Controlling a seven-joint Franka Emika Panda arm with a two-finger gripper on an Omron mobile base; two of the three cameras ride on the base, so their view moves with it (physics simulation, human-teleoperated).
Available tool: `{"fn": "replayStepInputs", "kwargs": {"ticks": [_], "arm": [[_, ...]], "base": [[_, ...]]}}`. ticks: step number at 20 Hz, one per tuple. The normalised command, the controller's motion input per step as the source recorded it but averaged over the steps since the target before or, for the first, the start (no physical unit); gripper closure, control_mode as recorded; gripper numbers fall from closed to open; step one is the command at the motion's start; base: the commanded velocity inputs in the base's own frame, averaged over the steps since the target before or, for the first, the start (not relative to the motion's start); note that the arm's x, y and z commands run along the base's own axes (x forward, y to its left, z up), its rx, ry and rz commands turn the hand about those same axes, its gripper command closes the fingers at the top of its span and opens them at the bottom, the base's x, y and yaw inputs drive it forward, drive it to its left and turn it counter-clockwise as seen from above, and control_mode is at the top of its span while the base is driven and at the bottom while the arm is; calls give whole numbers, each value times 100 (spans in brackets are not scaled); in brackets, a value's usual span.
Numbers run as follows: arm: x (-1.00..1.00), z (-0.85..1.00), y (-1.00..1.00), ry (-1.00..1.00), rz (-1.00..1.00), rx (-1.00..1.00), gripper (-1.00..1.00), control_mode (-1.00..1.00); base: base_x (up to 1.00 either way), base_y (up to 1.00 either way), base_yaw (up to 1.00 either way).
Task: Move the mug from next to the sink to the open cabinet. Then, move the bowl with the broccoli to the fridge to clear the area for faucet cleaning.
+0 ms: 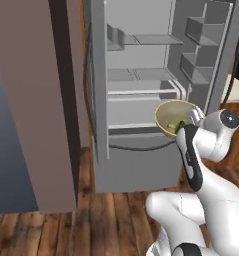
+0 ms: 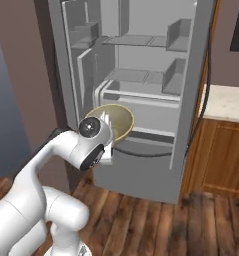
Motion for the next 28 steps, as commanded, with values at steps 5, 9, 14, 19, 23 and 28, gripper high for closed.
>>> {"fn": "replayStepInputs", "kwargs": {"ticks": [5,9,14,19,23,28], "arm": [[0,0,0,0,0,0,100,100],[0,0,0,0,0,0,100,100],[0,0,0,0,0,0,100,100],[0,0,0,0,0,0,100,100],[0,0,0,0,0,0,100,100],[0,0,0,0,0,0,100,100]], "base": [[100,22,-11],[66,81,-1],[70,13,-1],[74,-3,-4],[74,-3,-7],[90,0,-4]]}}
